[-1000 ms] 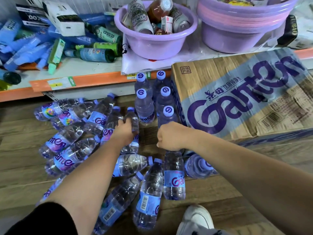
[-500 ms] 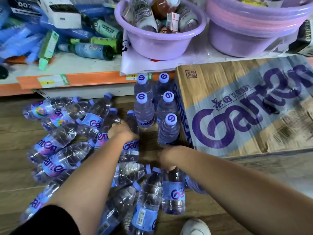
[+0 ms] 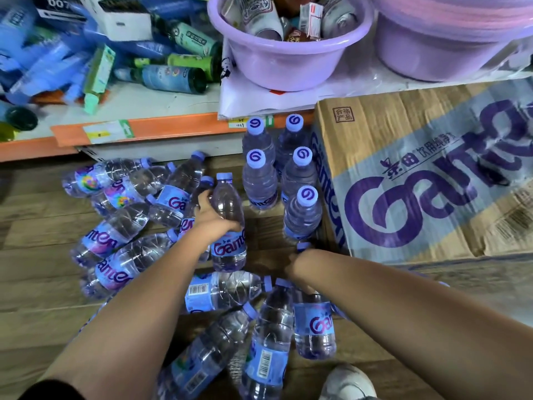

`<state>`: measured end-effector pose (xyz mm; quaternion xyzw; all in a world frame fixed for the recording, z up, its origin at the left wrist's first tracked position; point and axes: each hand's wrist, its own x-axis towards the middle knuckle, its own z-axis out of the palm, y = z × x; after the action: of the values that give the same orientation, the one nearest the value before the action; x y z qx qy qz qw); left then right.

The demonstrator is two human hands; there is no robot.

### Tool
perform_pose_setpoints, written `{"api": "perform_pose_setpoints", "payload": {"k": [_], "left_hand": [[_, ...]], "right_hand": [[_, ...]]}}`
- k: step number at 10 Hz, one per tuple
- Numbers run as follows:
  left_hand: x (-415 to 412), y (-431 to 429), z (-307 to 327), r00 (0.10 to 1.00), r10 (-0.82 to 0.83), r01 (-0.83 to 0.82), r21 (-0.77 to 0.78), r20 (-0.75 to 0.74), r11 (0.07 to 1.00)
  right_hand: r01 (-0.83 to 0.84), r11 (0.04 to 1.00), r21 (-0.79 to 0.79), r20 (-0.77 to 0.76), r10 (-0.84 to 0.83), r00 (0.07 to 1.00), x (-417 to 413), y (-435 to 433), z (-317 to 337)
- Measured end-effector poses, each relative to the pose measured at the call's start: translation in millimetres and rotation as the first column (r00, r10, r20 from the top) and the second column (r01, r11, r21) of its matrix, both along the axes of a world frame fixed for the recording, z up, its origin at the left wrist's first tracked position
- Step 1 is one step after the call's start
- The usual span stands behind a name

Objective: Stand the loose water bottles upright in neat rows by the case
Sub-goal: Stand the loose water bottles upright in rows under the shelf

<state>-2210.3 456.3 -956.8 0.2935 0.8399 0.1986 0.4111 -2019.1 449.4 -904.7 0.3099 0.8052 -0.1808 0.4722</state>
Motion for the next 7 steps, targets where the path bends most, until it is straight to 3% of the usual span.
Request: {"api": "perform_pose_setpoints", "payload": {"k": [2, 3, 6, 7], "left_hand": [[-5, -13, 8, 0.991, 0.084, -0.102, 0.172, 0.106, 0.98], [-4, -17, 16, 0.986, 0.16, -0.167, 0.258, 0.047, 0.952], [2, -27, 49, 0.987, 0.067, -0.031, 0.239, -0.145, 0.971], [9, -28, 61, 0.975, -0.084, 0.12, 0.173, -0.205, 0.978]], "right_hand": [[-0.062, 0.998, -0.013, -0.023, 0.062, 0.998, -3, 2, 2], [-0.209, 0.978, -0.022, 0.084, 0.21, 0.974, -6, 1, 0], [-0.19, 0.972, 0.135, -0.001, 0.192, 0.981, -12, -21, 15], [-0.115, 0.99, 0.083, -0.01, 0.116, 0.993, -5, -19, 38]]}}
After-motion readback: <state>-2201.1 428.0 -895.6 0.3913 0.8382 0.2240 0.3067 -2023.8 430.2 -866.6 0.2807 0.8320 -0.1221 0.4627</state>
